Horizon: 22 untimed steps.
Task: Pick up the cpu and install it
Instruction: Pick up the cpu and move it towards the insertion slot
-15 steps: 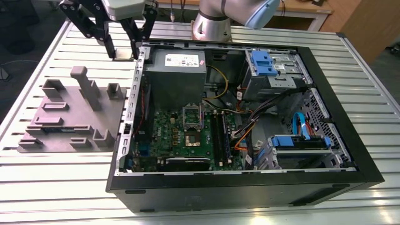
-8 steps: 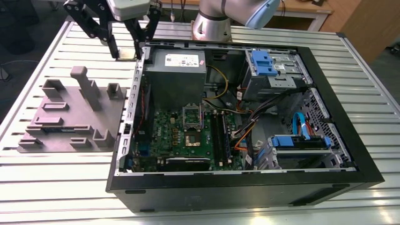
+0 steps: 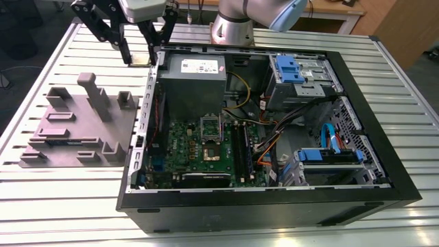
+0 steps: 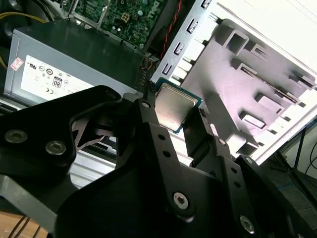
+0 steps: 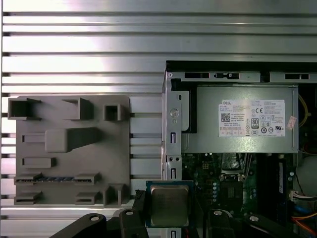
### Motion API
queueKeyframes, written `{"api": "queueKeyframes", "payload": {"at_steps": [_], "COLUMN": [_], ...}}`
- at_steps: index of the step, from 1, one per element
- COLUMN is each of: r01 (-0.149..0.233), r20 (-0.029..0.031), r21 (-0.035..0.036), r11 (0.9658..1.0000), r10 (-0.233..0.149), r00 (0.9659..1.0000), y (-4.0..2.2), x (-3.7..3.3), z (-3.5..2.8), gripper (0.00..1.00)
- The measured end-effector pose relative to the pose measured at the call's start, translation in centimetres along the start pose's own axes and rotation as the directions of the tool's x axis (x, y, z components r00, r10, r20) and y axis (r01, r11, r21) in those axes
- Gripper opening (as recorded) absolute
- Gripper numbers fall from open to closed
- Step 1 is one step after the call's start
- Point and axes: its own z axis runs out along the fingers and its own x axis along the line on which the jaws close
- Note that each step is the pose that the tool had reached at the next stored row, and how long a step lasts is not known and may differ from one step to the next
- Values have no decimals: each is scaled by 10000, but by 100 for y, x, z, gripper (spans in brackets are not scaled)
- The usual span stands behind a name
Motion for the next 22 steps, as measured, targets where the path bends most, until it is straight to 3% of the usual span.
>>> {"api": "queueKeyframes", "payload": {"at_steps": [22], "r01": [-1], "r20": [1], "r21": [-2], "r11": [10000], "r10": [1], "r00": [10000], "y": [2], "x": [-159], "z": [2], "gripper": [47]}}
